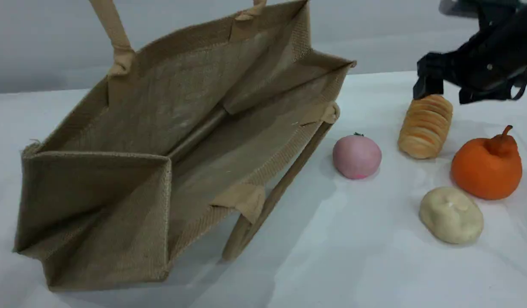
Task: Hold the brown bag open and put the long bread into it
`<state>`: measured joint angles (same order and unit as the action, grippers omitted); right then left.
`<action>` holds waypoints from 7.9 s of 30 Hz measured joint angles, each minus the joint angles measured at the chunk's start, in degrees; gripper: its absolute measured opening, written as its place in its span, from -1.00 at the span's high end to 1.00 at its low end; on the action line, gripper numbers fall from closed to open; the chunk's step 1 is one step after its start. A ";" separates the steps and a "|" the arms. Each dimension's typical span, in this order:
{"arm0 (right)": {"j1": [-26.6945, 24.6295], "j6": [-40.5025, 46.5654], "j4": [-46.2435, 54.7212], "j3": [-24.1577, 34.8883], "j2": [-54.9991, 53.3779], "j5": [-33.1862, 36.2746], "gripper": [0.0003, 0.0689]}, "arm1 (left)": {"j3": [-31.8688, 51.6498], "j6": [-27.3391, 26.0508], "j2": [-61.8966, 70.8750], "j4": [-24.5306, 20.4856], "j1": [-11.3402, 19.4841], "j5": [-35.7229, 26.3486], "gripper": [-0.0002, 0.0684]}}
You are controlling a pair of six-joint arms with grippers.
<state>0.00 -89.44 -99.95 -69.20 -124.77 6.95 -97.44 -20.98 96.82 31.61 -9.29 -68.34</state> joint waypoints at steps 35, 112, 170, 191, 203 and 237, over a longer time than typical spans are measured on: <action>0.00 2.56 2.88 1.16 7.98 1.99 0.54 | 0.00 -2.24 0.64 1.58 0.00 0.67 0.74; 26.15 10.98 0.07 5.32 12.20 27.69 -0.41 | -3.36 -3.43 1.82 4.81 -3.49 -0.40 0.75; 6.86 24.47 19.58 5.38 33.52 34.78 -0.49 | -3.00 -9.44 18.19 12.06 -4.71 0.98 0.25; 6.86 42.85 42.86 5.38 48.18 38.08 -0.49 | -0.98 -10.23 12.80 11.88 -4.59 -0.65 -0.08; 6.86 69.34 74.90 5.38 69.09 52.53 -0.49 | -0.98 -8.88 -4.32 8.60 -4.59 -1.95 -0.08; 6.86 87.03 94.48 38.98 122.78 52.26 -0.49 | 40.52 7.28 -65.13 -17.98 -4.63 4.49 -0.09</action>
<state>6.86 -2.41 -5.47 -30.23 -2.00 59.21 -56.92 -13.69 31.69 13.63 -13.92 -63.85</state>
